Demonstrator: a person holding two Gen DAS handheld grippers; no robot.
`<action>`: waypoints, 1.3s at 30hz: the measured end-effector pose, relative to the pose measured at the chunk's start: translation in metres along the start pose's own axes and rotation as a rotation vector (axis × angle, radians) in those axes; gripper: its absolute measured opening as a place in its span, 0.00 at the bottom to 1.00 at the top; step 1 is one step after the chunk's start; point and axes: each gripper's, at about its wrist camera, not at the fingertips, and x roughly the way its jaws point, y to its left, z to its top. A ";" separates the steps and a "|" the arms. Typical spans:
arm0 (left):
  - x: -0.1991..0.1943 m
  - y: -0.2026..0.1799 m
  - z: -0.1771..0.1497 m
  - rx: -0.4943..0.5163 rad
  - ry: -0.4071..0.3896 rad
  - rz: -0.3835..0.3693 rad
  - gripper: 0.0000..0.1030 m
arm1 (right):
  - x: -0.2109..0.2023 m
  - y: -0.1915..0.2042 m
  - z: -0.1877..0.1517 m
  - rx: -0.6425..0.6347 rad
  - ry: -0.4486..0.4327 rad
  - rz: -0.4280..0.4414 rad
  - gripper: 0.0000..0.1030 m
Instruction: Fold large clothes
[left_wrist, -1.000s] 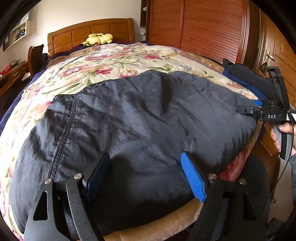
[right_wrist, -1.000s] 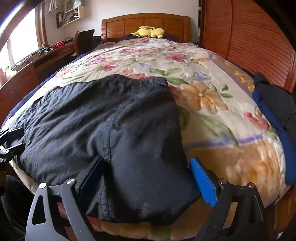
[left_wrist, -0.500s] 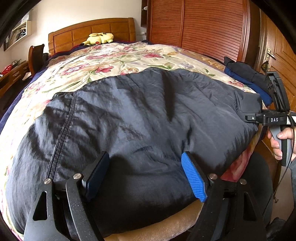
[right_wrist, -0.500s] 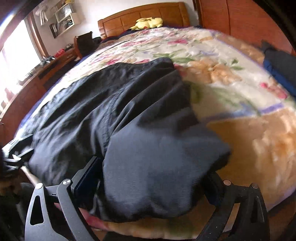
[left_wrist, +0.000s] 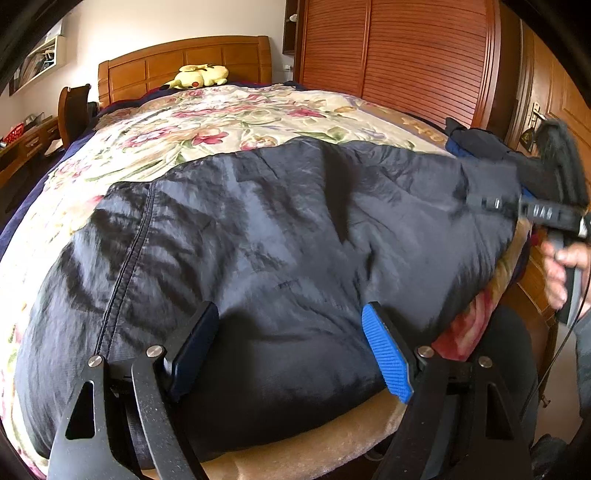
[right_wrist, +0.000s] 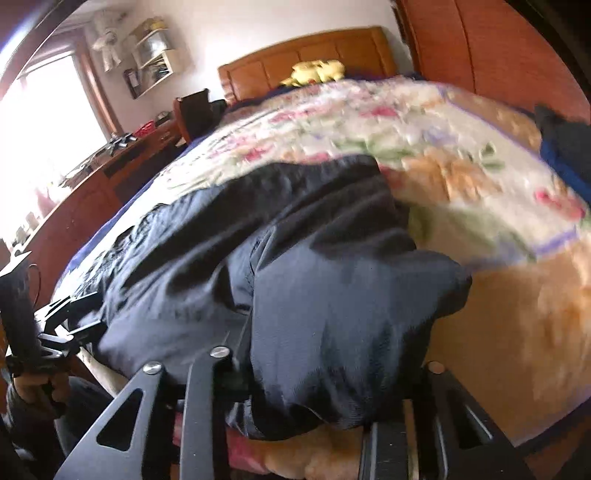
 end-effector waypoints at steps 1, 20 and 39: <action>-0.001 0.000 0.000 0.004 -0.002 0.003 0.78 | -0.004 0.005 0.004 -0.017 -0.020 0.004 0.26; -0.126 0.132 -0.007 -0.215 -0.209 0.255 0.78 | 0.013 0.247 0.081 -0.566 -0.160 0.242 0.23; -0.149 0.189 -0.051 -0.337 -0.214 0.356 0.78 | 0.057 0.312 0.071 -0.510 -0.068 0.442 0.71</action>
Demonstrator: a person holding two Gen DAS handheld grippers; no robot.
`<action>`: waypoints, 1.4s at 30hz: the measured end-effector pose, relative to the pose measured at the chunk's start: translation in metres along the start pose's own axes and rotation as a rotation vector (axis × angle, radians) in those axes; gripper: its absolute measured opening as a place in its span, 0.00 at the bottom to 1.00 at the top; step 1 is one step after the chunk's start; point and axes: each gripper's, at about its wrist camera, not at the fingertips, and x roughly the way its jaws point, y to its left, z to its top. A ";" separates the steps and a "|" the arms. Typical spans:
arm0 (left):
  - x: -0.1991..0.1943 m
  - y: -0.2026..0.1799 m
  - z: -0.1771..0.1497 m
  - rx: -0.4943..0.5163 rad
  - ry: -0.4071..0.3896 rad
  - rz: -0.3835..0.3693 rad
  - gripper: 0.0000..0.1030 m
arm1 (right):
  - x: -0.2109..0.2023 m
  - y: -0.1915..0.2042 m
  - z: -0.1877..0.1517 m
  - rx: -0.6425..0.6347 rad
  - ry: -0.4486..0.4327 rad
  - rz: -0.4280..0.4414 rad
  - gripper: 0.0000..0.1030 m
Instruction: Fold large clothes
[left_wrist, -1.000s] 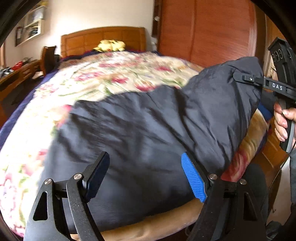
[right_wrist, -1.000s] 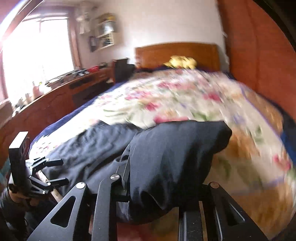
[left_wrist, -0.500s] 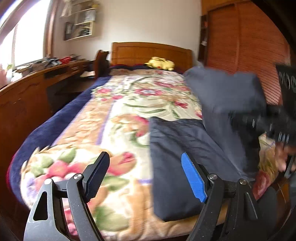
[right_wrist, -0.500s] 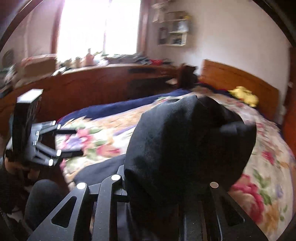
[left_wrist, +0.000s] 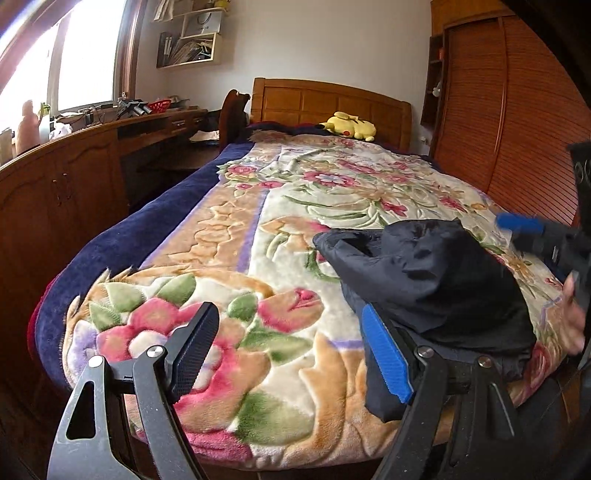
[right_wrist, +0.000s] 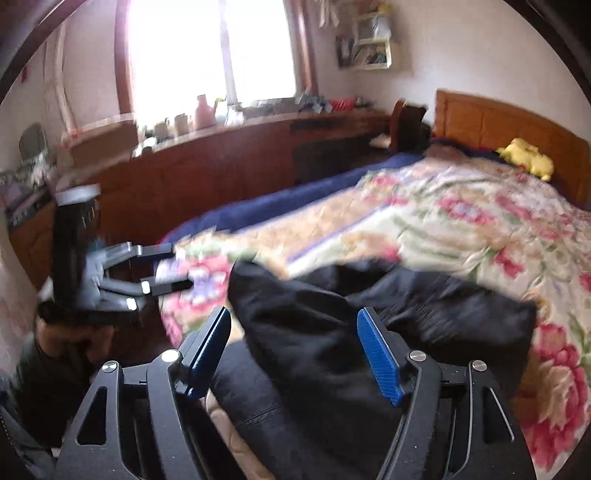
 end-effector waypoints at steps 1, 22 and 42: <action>0.000 -0.001 0.000 0.002 -0.001 -0.004 0.78 | -0.012 -0.006 -0.003 0.008 -0.024 -0.024 0.71; -0.002 -0.006 -0.014 0.016 0.041 -0.003 0.78 | 0.085 0.006 -0.055 0.051 0.273 0.016 0.20; 0.041 -0.039 -0.036 0.043 0.157 -0.124 0.76 | 0.056 -0.151 -0.060 0.175 0.246 -0.355 0.77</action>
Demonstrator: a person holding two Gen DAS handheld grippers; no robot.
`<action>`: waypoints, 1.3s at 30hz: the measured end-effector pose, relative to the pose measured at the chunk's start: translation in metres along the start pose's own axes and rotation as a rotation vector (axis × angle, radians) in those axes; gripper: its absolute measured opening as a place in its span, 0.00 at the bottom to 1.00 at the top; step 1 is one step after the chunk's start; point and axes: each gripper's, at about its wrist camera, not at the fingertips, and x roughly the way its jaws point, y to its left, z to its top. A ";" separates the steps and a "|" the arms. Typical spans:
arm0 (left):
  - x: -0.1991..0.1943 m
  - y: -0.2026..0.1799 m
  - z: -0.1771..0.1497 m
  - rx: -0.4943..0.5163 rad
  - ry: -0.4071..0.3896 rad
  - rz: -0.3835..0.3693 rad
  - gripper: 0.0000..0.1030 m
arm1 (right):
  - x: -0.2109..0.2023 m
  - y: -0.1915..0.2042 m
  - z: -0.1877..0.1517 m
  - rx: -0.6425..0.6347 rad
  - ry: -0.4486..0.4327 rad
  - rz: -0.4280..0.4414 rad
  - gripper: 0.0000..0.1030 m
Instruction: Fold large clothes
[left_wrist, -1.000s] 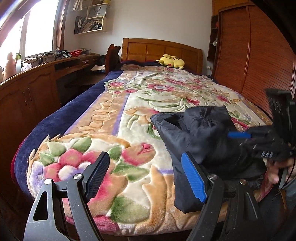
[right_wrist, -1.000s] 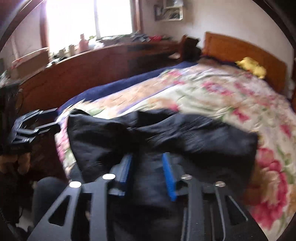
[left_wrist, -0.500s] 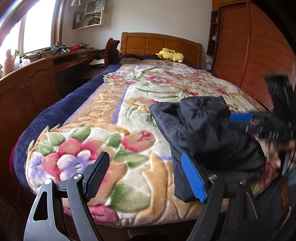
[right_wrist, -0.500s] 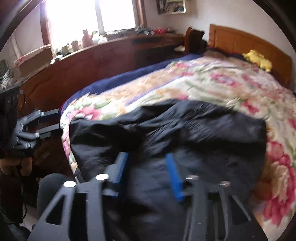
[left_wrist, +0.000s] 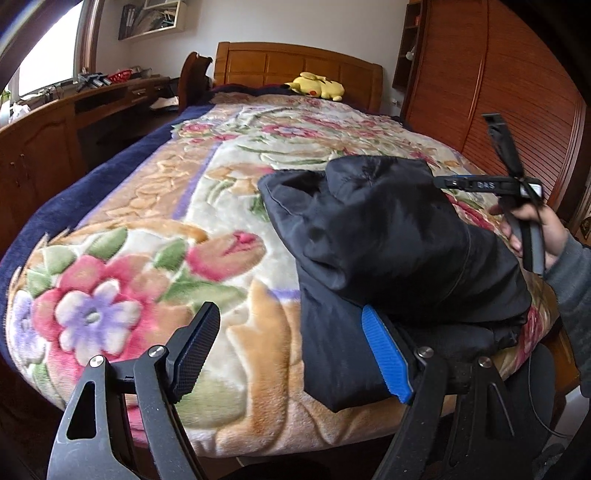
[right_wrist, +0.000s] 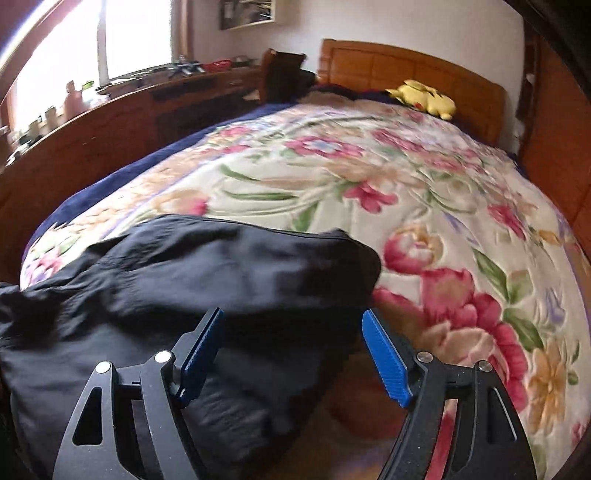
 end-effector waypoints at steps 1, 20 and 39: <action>0.002 -0.001 -0.001 0.001 0.006 -0.005 0.74 | 0.008 -0.001 0.004 0.007 0.012 -0.004 0.79; 0.020 -0.014 -0.019 -0.059 0.088 -0.172 0.29 | 0.090 -0.006 0.021 0.126 0.139 0.219 0.63; -0.031 0.037 0.011 -0.073 -0.150 -0.018 0.05 | 0.034 0.060 0.071 -0.082 -0.121 0.170 0.11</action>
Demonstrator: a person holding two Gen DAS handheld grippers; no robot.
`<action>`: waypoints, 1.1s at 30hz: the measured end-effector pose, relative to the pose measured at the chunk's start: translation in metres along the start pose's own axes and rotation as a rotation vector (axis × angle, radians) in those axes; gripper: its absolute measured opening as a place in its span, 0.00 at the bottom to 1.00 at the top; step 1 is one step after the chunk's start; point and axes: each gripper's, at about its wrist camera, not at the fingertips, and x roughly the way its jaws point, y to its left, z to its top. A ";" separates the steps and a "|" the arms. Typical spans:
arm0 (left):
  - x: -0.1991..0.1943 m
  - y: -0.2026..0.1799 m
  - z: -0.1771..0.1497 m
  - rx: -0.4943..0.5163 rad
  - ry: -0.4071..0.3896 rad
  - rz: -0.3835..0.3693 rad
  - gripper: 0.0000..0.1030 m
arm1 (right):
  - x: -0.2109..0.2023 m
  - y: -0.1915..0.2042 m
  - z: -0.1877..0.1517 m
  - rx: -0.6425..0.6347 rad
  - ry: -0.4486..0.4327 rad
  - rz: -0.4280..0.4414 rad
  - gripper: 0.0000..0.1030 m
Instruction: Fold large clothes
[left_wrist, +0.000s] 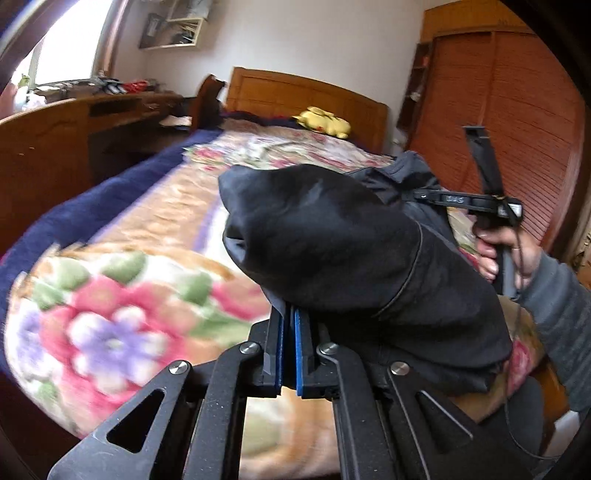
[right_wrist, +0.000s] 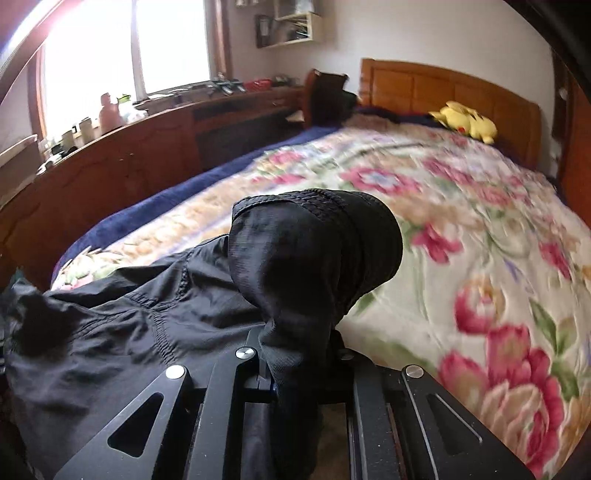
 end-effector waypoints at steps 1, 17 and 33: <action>-0.003 0.010 0.003 -0.012 -0.019 0.012 0.05 | 0.006 0.009 0.006 -0.020 -0.003 0.007 0.11; -0.048 0.219 0.045 -0.113 -0.152 0.493 0.05 | 0.149 0.175 0.110 -0.248 -0.075 0.171 0.11; -0.050 0.274 0.016 -0.190 -0.062 0.600 0.08 | 0.258 0.146 0.091 -0.178 0.108 0.156 0.46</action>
